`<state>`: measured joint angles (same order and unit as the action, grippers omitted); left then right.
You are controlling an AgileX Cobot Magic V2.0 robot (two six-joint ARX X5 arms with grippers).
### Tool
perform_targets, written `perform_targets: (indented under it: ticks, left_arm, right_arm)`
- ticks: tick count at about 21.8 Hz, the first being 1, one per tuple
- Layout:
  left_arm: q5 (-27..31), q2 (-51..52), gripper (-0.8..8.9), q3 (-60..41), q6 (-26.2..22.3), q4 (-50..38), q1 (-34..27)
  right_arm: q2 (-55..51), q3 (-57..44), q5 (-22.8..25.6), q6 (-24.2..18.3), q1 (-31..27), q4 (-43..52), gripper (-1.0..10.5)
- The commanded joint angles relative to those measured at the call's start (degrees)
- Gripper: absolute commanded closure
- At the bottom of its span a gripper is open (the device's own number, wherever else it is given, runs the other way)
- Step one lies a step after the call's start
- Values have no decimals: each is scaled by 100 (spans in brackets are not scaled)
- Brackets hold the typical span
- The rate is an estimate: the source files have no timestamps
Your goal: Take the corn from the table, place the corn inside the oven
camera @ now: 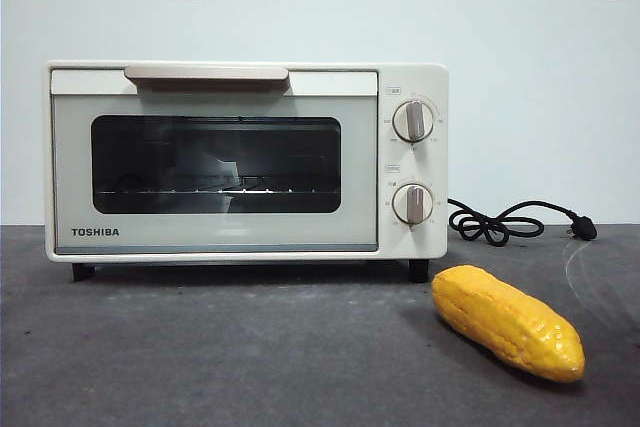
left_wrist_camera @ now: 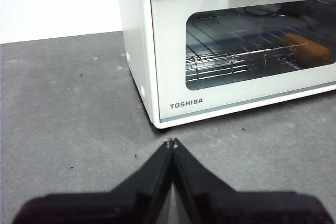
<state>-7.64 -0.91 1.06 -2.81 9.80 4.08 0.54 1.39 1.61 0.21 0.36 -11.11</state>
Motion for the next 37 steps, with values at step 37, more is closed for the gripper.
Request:
perform_targets:
  ticks: [37]
  left_arm:
    - [-1384,-656,819,1360,3215,-901,15]
  right_arm:
    - [761,1762,-2347,2911,0,33,946]
